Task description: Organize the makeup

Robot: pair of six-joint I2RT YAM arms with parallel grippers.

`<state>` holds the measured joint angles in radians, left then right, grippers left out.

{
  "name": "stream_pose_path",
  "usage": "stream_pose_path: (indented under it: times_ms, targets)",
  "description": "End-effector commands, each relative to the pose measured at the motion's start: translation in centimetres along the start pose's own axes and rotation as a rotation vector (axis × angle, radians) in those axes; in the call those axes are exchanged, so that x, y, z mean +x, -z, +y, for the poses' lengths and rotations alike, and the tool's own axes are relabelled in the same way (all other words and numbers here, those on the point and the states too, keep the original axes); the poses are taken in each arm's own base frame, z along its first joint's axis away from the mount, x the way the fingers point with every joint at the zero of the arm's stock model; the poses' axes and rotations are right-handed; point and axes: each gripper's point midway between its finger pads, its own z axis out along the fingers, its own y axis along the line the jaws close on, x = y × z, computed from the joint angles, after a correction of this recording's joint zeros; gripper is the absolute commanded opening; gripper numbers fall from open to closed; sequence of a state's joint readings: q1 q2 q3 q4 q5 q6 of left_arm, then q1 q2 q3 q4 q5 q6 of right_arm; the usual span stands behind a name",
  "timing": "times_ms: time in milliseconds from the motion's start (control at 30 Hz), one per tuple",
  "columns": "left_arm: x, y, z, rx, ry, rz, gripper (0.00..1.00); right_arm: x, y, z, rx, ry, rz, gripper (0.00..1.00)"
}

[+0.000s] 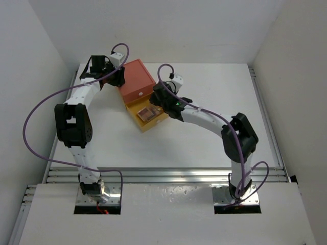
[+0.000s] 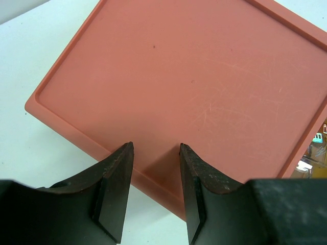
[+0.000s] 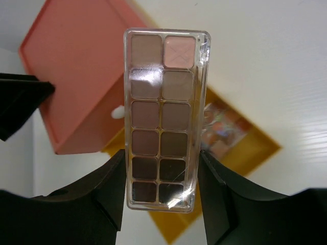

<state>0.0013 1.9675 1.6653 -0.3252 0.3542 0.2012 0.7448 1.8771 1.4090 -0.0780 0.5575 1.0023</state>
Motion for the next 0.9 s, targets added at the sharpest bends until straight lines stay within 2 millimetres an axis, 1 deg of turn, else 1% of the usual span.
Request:
stream_pose_path:
  times_ms: [0, 33, 67, 133, 200, 233, 267, 300, 333, 367, 400, 433, 467, 500, 533, 600, 633, 667, 700, 733, 767, 833, 867]
  targets:
    - [7.8, -0.4, -0.9, 0.035, 0.122, 0.235, 0.47, 1.3, -2.5, 1.8, 0.022, -0.25, 0.031, 0.0]
    - [7.8, -0.4, -0.9, 0.035, 0.122, 0.235, 0.47, 2.4, -3.2, 1.4, 0.048, -0.288, 0.055, 0.0]
    - [7.4, -0.2, -0.9, 0.033, 0.119, 0.227, 0.47, 1.5, -3.0, 3.3, 0.011, -0.331, 0.066, 0.0]
    - [7.4, -0.2, -0.9, 0.033, 0.119, 0.227, 0.47, 3.5, -3.9, 2.2, 0.07, -0.352, 0.106, 0.0]
    - [7.4, -0.2, -0.9, 0.033, 0.119, 0.227, 0.47, 3.9, -4.2, 2.6, 0.072, -0.369, 0.123, 0.0]
    - [7.4, -0.2, -0.9, 0.033, 0.119, 0.227, 0.47, 5.2, -4.8, 1.8, 0.105, -0.354, 0.143, 0.0]
    - [7.4, -0.2, -0.9, 0.033, 0.119, 0.227, 0.47, 5.2, -5.0, 1.8, 0.115, -0.357, 0.15, 0.0]
    - [7.4, -0.2, -0.9, 0.033, 0.119, 0.227, 0.47, 5.6, -5.1, 1.5, 0.125, -0.362, 0.158, 0.0]
    - [7.4, -0.2, -0.9, 0.033, 0.119, 0.227, 0.47, 6.8, -5.4, 1.2, 0.137, -0.357, 0.179, 0.04]
    - [7.4, -0.2, -0.9, 0.033, 0.119, 0.227, 0.47, 7.1, -5.6, 1.2, 0.139, -0.374, 0.19, 0.07]
    - [7.4, -0.2, -0.9, 0.033, 0.119, 0.227, 0.47, 7.8, -5.6, 1.3, 0.136, -0.381, 0.217, 0.1]
    - [7.4, -0.2, -0.9, 0.033, 0.119, 0.227, 0.47, 8.1, -5.6, 1.4, 0.137, -0.402, 0.236, 0.18]
    - [7.4, -0.2, -0.9, 0.033, 0.119, 0.227, 0.47, 8.9, -5.8, 1.2, 0.146, -0.403, 0.25, 0.24]
    - [7.4, -0.2, -0.9, 0.033, 0.119, 0.227, 0.47, 9.0, -5.8, 1.7, 0.131, -0.411, 0.271, 0.31]
    - [7.4, -0.2, -0.9, 0.033, 0.119, 0.227, 0.47, 9.4, -5.8, 1.7, 0.133, -0.409, 0.278, 0.36]
    - [7.4, -0.2, -0.9, 0.033, 0.119, 0.227, 0.47, 9.4, -5.9, 2.1, 0.12, -0.414, 0.29, 0.48]
    - [7.4, -0.2, -0.9, 0.033, 0.119, 0.227, 0.47, 9.0, -6.0, 2.5, 0.104, -0.407, 0.283, 0.6]
    - [7.4, -0.2, -0.9, 0.033, 0.119, 0.227, 0.47, 9.1, -6.0, 2.7, 0.095, -0.4, 0.284, 0.63]
    - [7.4, -0.2, -0.9, 0.033, 0.119, 0.227, 0.47, 8.6, -5.9, 3.3, 0.067, -0.388, 0.278, 0.65]
    - [7.4, -0.2, -0.9, 0.033, 0.119, 0.227, 0.47, 8.6, -6.0, 3.2, 0.063, -0.381, 0.277, 0.69]
    - [7.4, -0.2, -0.9, 0.033, 0.119, 0.227, 0.47, 7.9, -5.9, 4.2, 0.021, -0.376, 0.264, 0.71]
    - [7.4, -0.2, -0.9, 0.033, 0.119, 0.227, 0.47, 7.7, -5.6, 4.5, -0.01, -0.349, 0.264, 0.71]
    - [7.4, -0.2, -0.9, 0.033, 0.119, 0.227, 0.47, 7.1, -5.6, 5.3, -0.059, -0.314, 0.252, 0.73]
